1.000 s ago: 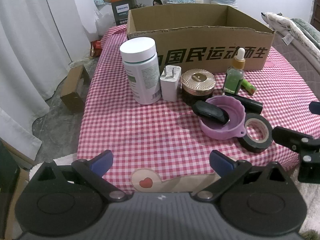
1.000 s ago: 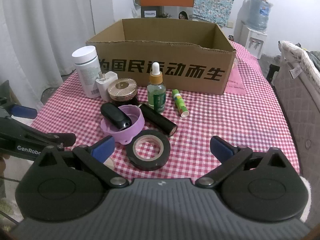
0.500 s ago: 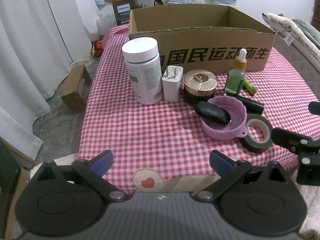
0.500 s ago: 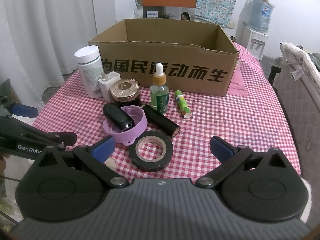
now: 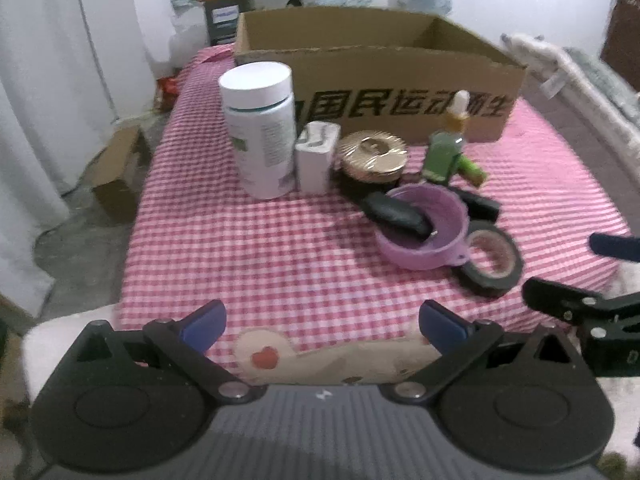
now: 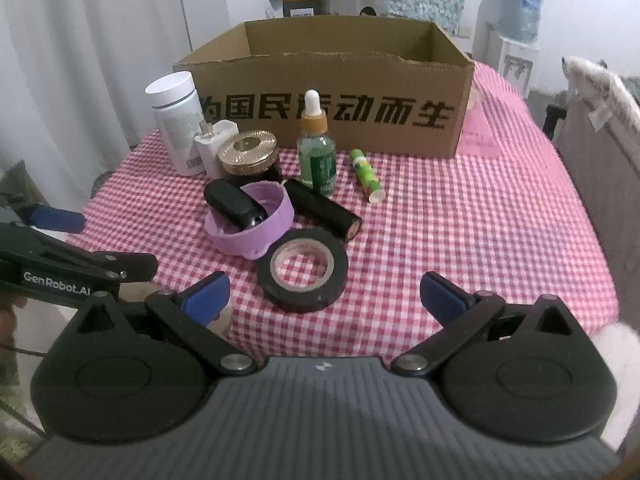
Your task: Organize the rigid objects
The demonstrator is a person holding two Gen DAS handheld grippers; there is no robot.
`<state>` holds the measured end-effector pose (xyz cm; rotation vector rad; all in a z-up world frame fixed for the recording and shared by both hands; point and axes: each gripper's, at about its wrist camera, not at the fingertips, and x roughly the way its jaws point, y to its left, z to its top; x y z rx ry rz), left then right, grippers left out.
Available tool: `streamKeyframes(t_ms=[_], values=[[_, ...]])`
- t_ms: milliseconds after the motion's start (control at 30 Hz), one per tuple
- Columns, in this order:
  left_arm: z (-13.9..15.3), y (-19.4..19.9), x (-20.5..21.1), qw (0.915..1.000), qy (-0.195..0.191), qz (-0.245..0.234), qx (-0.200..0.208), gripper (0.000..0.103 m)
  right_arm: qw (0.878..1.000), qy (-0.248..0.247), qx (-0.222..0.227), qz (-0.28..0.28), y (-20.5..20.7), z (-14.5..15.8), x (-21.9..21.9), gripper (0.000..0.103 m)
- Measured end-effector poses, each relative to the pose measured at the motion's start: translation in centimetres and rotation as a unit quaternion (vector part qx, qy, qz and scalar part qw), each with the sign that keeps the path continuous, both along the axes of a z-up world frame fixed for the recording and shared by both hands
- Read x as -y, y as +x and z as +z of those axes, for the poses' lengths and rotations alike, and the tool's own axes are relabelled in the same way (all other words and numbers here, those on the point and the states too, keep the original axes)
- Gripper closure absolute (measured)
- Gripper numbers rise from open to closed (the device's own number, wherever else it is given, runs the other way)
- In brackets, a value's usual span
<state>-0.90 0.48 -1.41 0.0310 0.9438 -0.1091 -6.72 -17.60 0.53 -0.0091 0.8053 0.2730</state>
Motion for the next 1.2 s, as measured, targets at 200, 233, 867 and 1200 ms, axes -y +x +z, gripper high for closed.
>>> streamKeyframes(t_ms=[200, 233, 867, 1200], values=[[-0.4, 0.5, 0.5, 0.9994, -0.018, -0.028, 0.009, 0.0, 0.999, 0.043, 0.027, -0.005, -0.3, 0.3, 2.0, 0.001], [-0.4, 0.7, 0.8, 0.9994, -0.007, -0.031, 0.013, 0.0, 0.998, 0.05, 0.031, -0.005, -0.2, 0.5, 2.3, 0.002], [1.3, 4.1, 8.1, 0.9804, 0.039, -0.178, 0.074, 0.023, 0.995, 0.096, 0.013, -0.002, 9.0, 1.2, 5.5, 0.053], [0.4, 6.6, 11.4, 0.975, 0.051, -0.206, 0.066, 0.047, 0.994, 0.059, -0.048, 0.08, 15.7, -1.1, 3.8, 0.084]])
